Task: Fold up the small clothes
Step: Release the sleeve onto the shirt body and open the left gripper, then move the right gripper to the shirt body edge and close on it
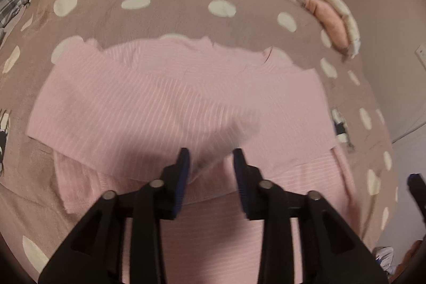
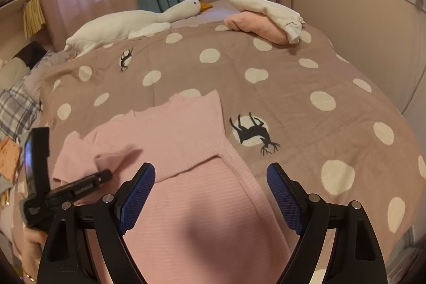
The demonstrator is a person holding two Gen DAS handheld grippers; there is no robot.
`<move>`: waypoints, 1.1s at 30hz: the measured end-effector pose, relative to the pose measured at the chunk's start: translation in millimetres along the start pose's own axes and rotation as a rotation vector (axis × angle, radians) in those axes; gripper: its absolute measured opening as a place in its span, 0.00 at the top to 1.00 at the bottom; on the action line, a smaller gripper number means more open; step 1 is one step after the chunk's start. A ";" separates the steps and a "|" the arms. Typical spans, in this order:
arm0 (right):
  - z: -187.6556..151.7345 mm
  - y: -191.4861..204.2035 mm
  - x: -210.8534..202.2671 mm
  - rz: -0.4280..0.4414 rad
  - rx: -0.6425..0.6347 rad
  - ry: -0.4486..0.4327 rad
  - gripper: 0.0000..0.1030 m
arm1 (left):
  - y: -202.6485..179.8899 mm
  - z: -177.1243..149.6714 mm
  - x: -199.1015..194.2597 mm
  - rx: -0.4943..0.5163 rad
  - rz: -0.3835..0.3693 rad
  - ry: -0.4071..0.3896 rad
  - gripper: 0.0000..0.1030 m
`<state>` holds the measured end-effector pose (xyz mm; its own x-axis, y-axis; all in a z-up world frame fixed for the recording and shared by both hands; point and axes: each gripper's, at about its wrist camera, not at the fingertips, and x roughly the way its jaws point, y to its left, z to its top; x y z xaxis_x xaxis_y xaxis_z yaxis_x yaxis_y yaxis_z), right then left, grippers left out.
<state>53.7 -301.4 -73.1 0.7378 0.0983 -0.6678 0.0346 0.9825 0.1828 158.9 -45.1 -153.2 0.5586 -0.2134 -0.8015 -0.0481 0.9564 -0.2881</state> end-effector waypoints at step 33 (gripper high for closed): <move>28.1 131.1 13.4 0.268 -0.249 -0.016 0.17 | 141.7 -26.1 -134.8 -0.367 0.082 -0.299 0.23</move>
<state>87.1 -175.7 -37.8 0.7093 0.3565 -0.6081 -0.3250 0.9309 0.1667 55.2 114.0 -99.7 0.7516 -0.0218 -0.6592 -0.3612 0.8226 -0.4391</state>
